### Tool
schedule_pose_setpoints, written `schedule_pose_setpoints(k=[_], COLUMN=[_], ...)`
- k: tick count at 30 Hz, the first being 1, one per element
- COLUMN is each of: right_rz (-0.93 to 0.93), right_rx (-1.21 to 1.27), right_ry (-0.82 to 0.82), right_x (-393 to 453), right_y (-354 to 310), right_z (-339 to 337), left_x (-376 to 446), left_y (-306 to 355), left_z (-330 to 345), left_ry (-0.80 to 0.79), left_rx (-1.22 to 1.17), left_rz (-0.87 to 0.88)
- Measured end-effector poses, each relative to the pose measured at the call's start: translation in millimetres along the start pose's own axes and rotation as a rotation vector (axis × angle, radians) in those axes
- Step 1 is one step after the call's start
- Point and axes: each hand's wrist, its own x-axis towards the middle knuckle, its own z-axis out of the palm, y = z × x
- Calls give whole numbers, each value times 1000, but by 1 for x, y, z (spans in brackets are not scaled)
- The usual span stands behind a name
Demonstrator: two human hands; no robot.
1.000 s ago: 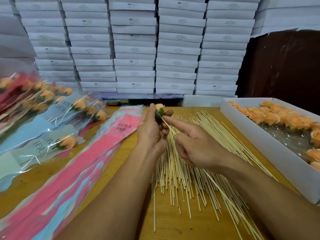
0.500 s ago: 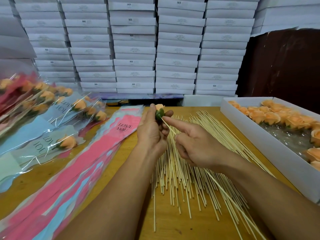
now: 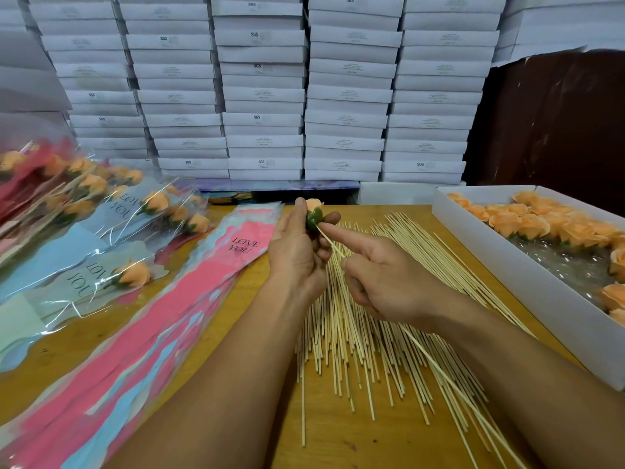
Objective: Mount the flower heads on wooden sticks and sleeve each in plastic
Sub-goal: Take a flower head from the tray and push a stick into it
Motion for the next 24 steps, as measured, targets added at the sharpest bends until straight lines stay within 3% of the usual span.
schedule_pose_setpoints(k=[10, 16, 24], right_rz=[9, -10, 7], right_rx=[1, -39, 99], right_ry=[20, 26, -7], right_x=[4, 6, 5], right_y=[11, 13, 13], right_z=[0, 3, -4], left_x=[2, -2, -1], left_y=[-7, -9, -13], left_z=[-1, -1, -1], left_ry=[66, 47, 49], left_rx=[265, 282, 348], left_rz=[385, 396, 397])
